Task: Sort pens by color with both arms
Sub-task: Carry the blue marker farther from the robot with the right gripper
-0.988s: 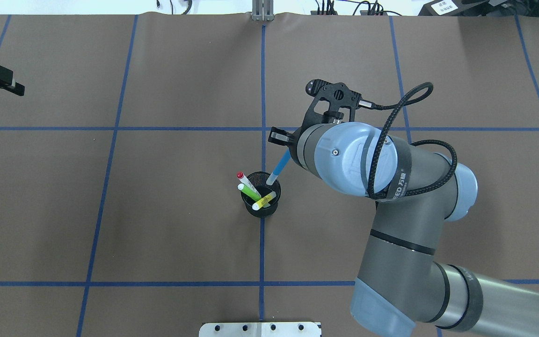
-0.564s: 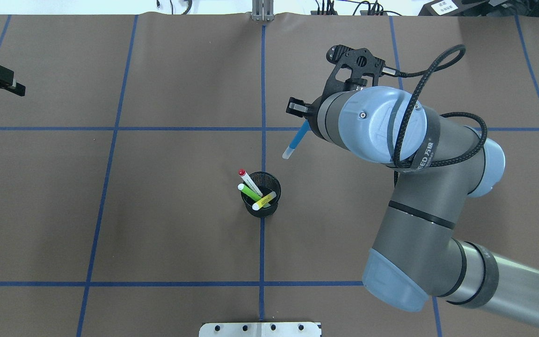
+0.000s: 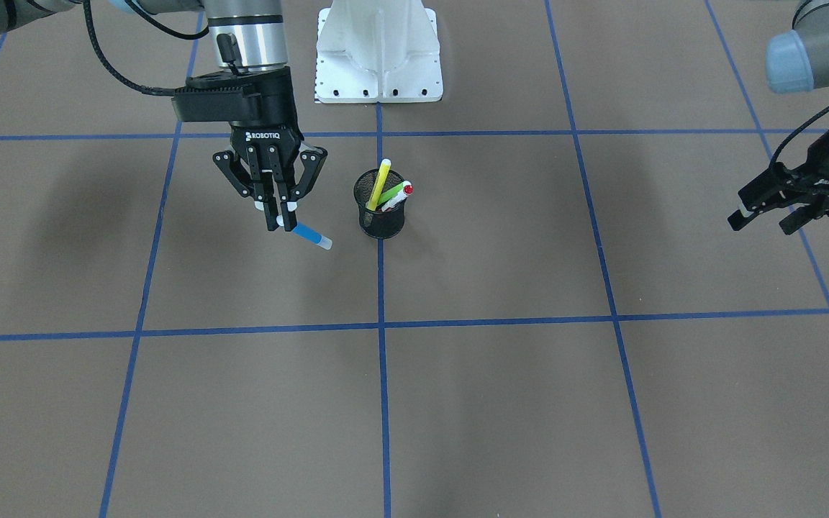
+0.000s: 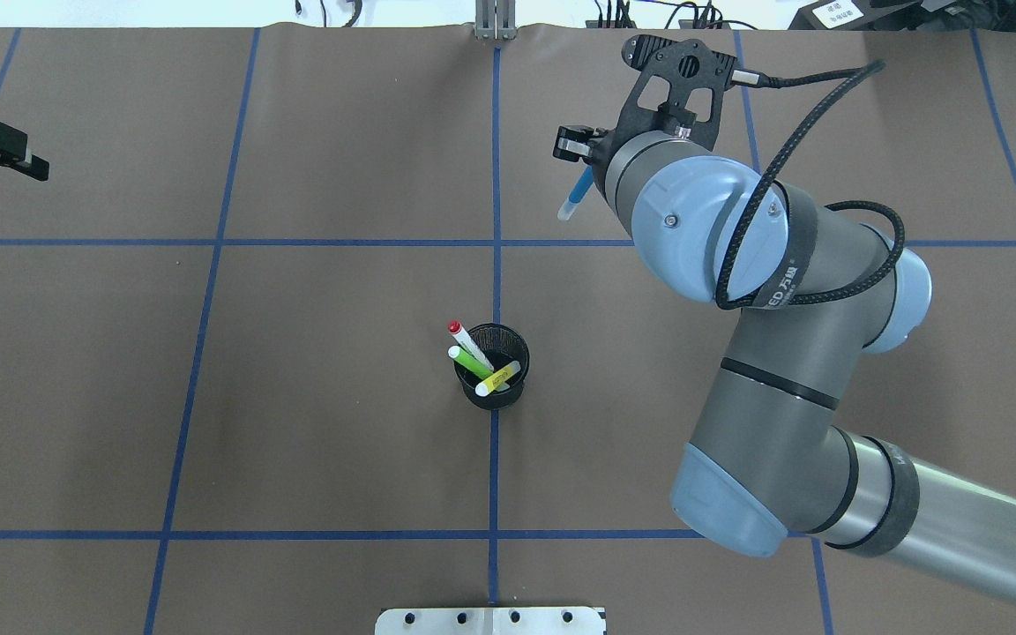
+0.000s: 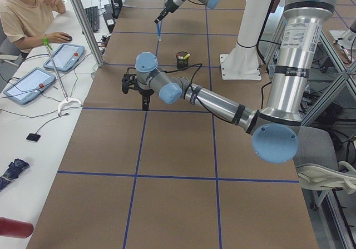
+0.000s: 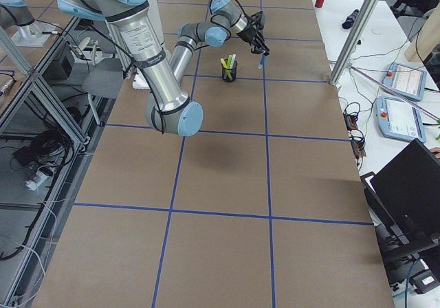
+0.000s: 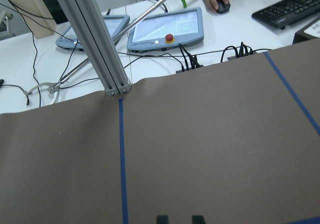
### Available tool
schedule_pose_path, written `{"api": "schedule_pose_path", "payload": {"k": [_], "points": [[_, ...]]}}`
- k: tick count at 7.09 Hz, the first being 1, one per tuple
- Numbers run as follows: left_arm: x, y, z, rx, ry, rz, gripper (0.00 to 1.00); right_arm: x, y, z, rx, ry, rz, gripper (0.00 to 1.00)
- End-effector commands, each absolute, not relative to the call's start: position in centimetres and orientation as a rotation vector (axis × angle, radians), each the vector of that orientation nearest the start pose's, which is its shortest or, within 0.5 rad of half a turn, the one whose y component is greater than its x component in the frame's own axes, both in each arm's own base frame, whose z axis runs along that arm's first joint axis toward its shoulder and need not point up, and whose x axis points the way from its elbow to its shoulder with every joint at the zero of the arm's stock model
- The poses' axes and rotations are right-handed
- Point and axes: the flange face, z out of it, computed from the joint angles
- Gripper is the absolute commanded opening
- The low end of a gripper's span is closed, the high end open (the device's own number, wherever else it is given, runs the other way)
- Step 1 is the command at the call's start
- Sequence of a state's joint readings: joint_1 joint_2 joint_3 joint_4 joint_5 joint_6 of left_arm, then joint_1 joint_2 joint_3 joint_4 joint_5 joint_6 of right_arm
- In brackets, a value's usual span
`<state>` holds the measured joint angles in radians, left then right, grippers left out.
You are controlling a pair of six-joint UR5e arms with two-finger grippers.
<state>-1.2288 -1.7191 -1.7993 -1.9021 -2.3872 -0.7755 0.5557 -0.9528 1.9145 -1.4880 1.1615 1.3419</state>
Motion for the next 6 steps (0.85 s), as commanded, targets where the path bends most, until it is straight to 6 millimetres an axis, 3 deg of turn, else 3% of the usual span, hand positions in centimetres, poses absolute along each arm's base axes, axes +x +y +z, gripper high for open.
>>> {"api": "schedule_pose_path", "payload": {"k": [1,3,4,6], "points": [[12.7,-53.6,42.8,0.147,1.01,-0.108,1.0,-42.6,-48.8,15.8,0.923,-0.715,0.484,0.0],[12.8,-53.7,43.1,0.14,1.008,-0.11,1.0,-44.9,-51.4,16.6,1.014,-0.667,0.442,0.0],[12.9,-53.7,43.2,0.138,1.009,-0.108,1.0,-45.4,-53.5,18.6,1.068,-0.645,0.486,0.0],[13.0,-53.7,43.3,0.135,1.009,-0.107,1.0,-46.8,-58.9,19.2,1.105,-0.52,0.454,0.0]]}}
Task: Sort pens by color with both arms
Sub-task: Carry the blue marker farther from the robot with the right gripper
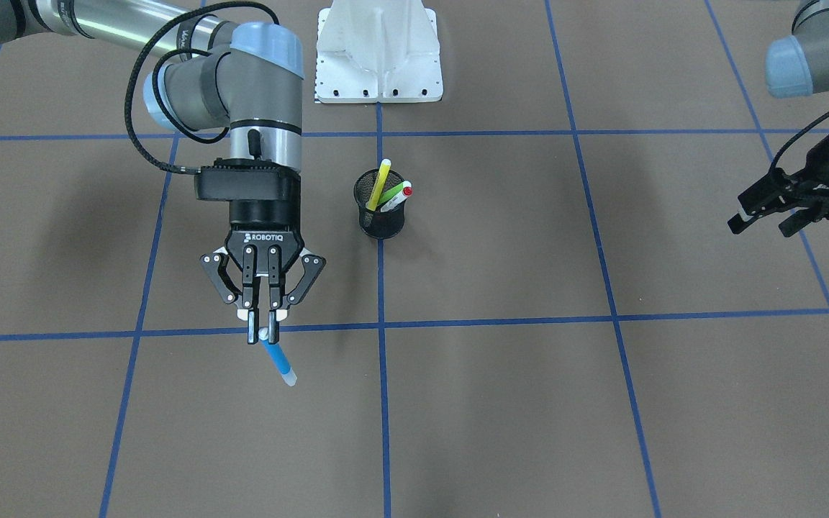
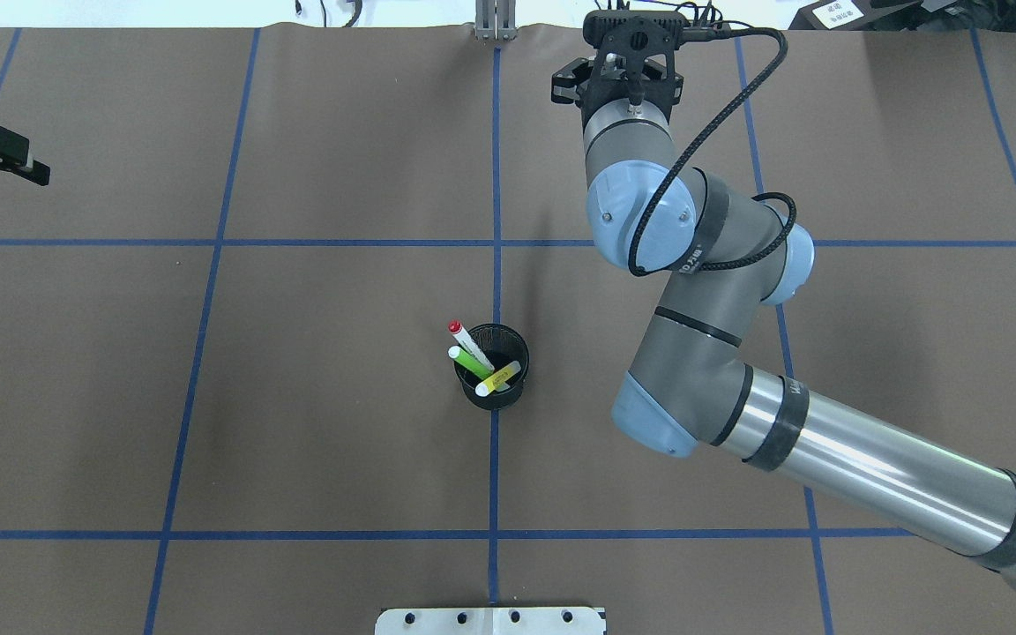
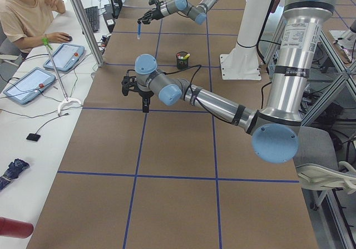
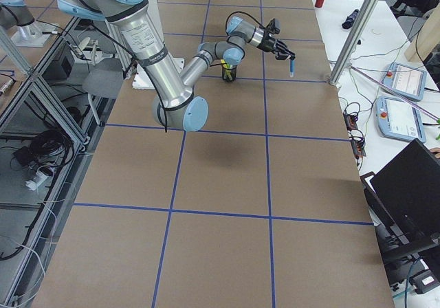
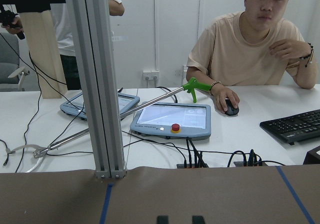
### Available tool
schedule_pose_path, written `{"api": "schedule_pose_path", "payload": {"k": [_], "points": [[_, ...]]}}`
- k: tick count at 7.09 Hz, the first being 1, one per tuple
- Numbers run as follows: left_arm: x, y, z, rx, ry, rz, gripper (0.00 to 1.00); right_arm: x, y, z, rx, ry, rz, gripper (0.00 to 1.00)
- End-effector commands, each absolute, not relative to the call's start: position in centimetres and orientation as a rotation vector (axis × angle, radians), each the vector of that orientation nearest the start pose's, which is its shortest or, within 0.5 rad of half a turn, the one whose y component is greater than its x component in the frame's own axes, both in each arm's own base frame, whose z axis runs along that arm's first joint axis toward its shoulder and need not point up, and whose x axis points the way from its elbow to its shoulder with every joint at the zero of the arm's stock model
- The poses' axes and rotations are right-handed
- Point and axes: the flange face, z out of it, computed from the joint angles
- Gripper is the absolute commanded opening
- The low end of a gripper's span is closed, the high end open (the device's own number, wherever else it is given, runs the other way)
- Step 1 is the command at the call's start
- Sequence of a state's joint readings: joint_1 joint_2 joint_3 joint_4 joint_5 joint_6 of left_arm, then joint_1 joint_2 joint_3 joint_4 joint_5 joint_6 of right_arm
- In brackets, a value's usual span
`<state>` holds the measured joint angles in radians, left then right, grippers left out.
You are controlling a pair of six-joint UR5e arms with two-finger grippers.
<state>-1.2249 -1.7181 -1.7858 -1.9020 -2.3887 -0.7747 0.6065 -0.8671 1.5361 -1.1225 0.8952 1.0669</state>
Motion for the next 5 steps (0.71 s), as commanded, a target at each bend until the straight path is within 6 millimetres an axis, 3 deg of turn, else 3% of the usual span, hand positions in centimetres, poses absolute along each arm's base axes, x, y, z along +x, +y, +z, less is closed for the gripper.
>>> {"api": "schedule_pose_path", "payload": {"k": [1,2,3,5], "points": [[13.1,-53.7,43.3,0.131,1.009,-0.106,1.0,-48.1,-61.1,19.3,1.1,-0.476,0.457,0.0],[13.1,-53.7,43.3,0.131,1.012,-0.104,1.0,-48.9,-63.3,20.5,1.113,-0.461,0.475,0.0],[13.0,-53.6,43.3,0.131,1.013,-0.105,1.0,-48.5,-65.0,22.1,1.125,-0.463,0.496,0.0],[13.0,-53.7,43.1,0.134,1.014,-0.102,1.0,-48.7,-66.0,23.9,1.124,-0.419,0.495,0.0]]}}
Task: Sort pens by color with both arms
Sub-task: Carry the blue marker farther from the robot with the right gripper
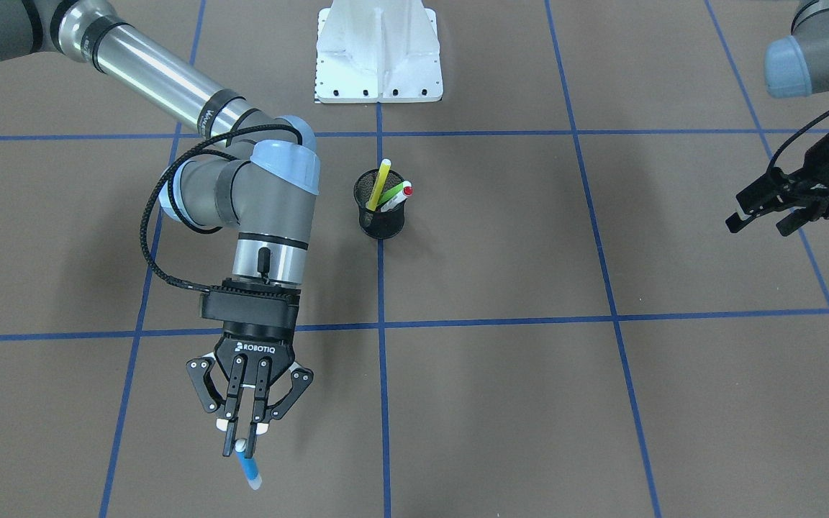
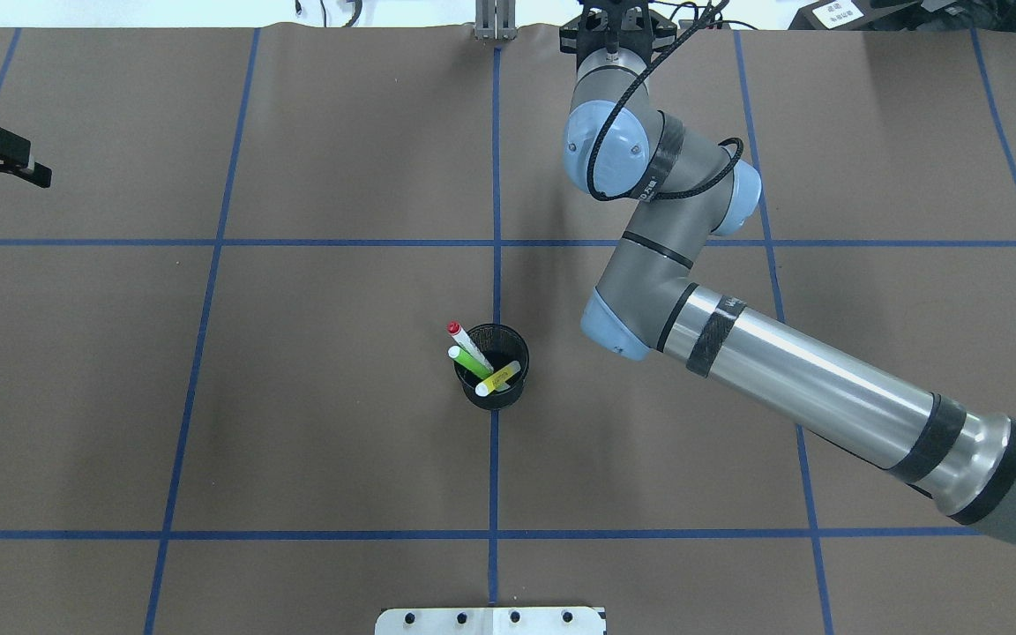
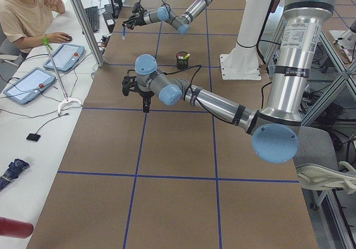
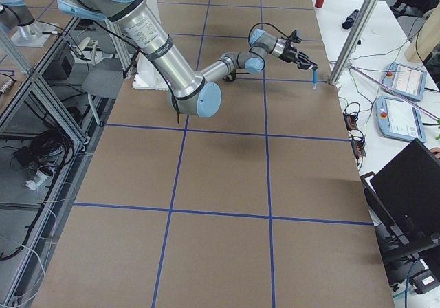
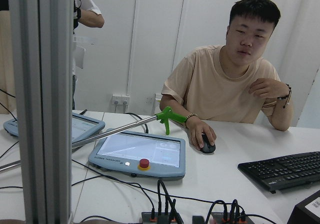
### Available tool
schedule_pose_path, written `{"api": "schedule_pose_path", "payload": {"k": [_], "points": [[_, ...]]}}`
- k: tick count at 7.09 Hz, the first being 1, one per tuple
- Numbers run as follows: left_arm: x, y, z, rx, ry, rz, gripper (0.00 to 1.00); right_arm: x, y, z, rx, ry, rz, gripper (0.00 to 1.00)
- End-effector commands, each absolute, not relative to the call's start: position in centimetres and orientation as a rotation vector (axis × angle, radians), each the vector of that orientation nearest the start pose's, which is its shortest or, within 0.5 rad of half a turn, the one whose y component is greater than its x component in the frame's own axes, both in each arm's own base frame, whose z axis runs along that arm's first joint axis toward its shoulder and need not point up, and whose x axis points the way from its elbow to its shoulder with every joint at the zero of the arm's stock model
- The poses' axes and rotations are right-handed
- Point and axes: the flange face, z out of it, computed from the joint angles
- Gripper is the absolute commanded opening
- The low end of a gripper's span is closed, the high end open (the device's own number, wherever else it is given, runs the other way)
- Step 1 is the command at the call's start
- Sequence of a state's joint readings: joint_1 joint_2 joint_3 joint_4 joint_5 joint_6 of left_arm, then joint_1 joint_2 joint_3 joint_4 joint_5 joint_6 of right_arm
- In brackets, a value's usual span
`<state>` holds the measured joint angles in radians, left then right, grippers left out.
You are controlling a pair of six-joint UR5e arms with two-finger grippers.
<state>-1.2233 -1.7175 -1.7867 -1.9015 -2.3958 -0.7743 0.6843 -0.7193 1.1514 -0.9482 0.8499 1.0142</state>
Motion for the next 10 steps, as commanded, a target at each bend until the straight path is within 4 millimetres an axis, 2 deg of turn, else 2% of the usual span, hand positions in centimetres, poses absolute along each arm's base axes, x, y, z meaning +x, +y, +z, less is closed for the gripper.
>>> {"api": "schedule_pose_path", "payload": {"k": [1,2,4,5,6,7,8,10], "points": [[13.0,-53.8,42.9,0.138,1.016,-0.1,1.0,-48.9,-66.1,25.0,1.13,-0.403,0.499,0.0],[13.0,-53.8,42.9,0.138,1.016,-0.1,1.0,-49.5,-65.7,25.3,1.146,-0.417,0.503,0.01],[13.1,-53.9,42.8,0.138,1.016,-0.1,1.0,-52.1,-63.3,26.0,1.169,-0.404,0.49,0.11],[13.1,-53.9,42.8,0.139,1.017,-0.099,1.0,-53.2,-61.9,26.4,1.185,-0.408,0.486,0.22],[13.1,-53.9,42.7,0.14,1.017,-0.099,1.0,-53.8,-60.7,27.5,1.182,-0.407,0.472,0.39],[13.1,-53.8,42.5,0.143,1.019,-0.097,1.0,-53.8,-59.3,27.2,1.194,-0.457,0.477,0.67],[13.0,-53.8,42.1,0.148,1.023,-0.095,1.0,-52.7,-57.8,27.3,1.2,-0.498,0.48,0.81],[13.0,-53.8,42.0,0.149,1.024,-0.094,1.0,-51.3,-56.8,25.9,1.203,-0.552,0.486,0.92]]}}
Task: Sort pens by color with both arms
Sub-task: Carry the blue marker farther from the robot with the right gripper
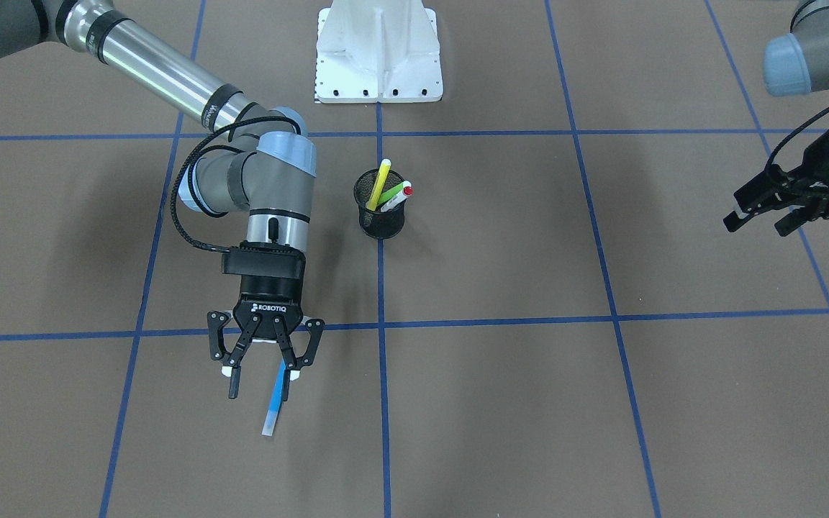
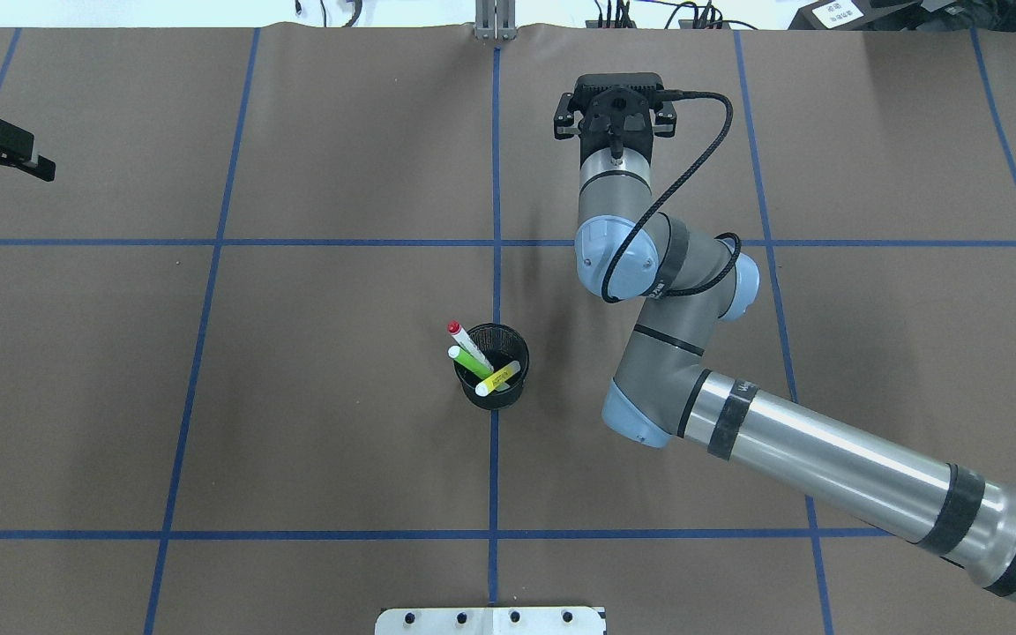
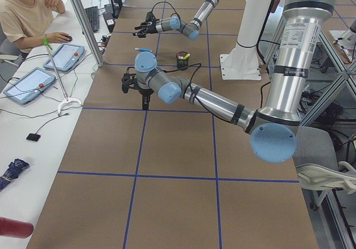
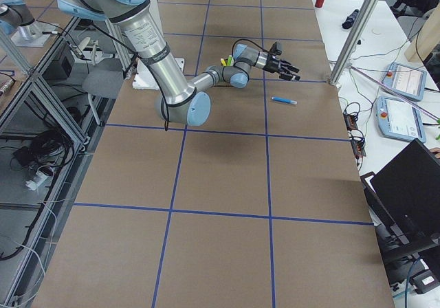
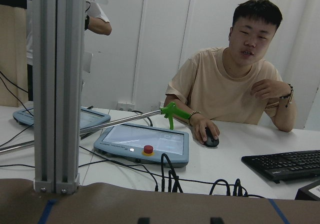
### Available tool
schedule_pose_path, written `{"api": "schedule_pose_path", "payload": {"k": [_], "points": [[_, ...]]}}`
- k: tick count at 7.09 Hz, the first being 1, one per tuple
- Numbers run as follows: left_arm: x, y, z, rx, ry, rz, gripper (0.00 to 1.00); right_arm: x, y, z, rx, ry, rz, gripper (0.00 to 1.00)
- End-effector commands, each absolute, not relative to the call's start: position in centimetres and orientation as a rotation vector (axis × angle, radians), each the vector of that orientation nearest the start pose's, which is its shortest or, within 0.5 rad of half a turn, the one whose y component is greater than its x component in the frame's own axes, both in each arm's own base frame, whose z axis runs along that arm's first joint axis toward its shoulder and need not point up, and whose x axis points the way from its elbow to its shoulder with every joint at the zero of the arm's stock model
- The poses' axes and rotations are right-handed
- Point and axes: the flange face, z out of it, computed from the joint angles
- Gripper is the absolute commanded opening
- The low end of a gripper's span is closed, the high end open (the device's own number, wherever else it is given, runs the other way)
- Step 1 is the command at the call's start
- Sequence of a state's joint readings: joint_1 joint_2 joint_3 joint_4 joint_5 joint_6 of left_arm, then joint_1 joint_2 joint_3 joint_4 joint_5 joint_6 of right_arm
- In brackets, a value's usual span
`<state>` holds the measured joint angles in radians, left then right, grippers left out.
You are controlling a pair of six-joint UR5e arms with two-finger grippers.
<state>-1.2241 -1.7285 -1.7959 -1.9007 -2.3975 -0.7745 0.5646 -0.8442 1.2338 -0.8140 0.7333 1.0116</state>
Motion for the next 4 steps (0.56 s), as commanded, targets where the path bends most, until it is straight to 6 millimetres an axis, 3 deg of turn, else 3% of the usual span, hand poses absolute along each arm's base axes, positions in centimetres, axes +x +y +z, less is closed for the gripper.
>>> {"api": "schedule_pose_path", "payload": {"k": [1,3,4], "points": [[13.0,-53.8,42.0,0.149,1.024,-0.094,1.0,-50.9,-56.2,24.1,1.195,-0.603,0.469,0.94],[13.1,-53.8,42.0,0.15,1.024,-0.093,1.0,-50.1,-55.4,21.0,1.151,-0.725,0.415,0.96],[13.1,-53.8,42.0,0.151,1.024,-0.092,1.0,-49.8,-54.8,20.5,1.106,-0.795,0.394,0.96]]}}
